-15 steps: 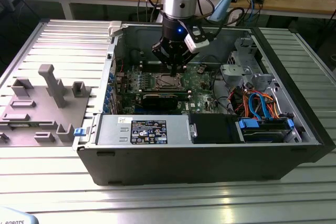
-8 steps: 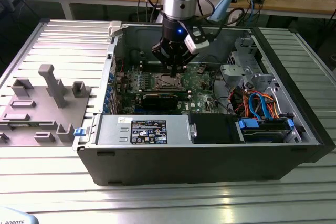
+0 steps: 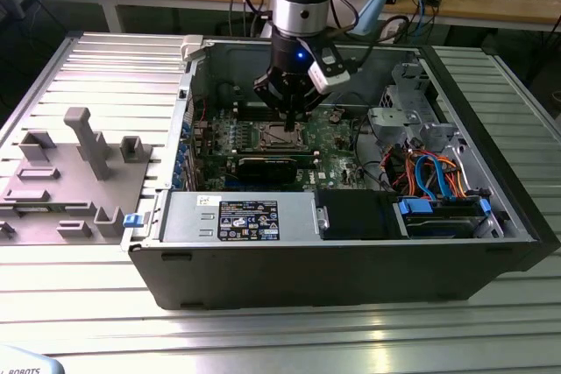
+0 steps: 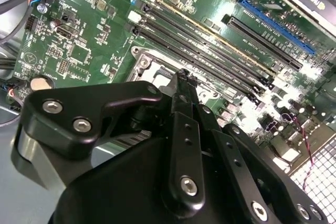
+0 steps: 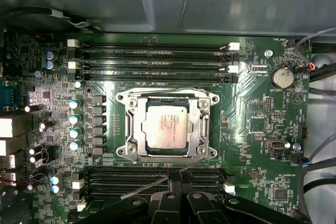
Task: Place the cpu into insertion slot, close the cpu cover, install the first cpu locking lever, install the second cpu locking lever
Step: 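Install the second cpu locking lever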
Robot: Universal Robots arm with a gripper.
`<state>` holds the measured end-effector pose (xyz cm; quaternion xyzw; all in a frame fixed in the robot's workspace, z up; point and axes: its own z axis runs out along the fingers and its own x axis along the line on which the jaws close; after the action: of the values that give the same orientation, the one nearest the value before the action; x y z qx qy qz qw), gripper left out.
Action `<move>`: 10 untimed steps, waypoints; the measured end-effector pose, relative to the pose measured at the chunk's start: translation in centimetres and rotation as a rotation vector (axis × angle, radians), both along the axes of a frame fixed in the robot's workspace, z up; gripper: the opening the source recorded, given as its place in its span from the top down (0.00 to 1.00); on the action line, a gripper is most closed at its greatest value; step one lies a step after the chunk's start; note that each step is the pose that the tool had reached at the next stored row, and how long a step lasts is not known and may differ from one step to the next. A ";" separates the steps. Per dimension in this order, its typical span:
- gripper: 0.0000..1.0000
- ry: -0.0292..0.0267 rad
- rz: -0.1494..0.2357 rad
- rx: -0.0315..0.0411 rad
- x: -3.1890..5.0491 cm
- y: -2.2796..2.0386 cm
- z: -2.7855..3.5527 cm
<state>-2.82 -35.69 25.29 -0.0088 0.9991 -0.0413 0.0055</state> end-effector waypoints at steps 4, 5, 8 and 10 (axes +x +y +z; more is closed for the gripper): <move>0.89 0.0000 0.000 0.0265 -0.24 -0.96 -0.19; 0.89 0.0000 0.000 0.0337 -0.33 -1.18 -0.23; 0.89 -0.0001 0.000 0.0572 -0.88 -1.75 -0.40; 0.89 -0.0001 0.000 0.0657 -1.32 -1.95 -0.49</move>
<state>-4.14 -37.64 24.80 -0.0086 0.9999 -0.0085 0.0058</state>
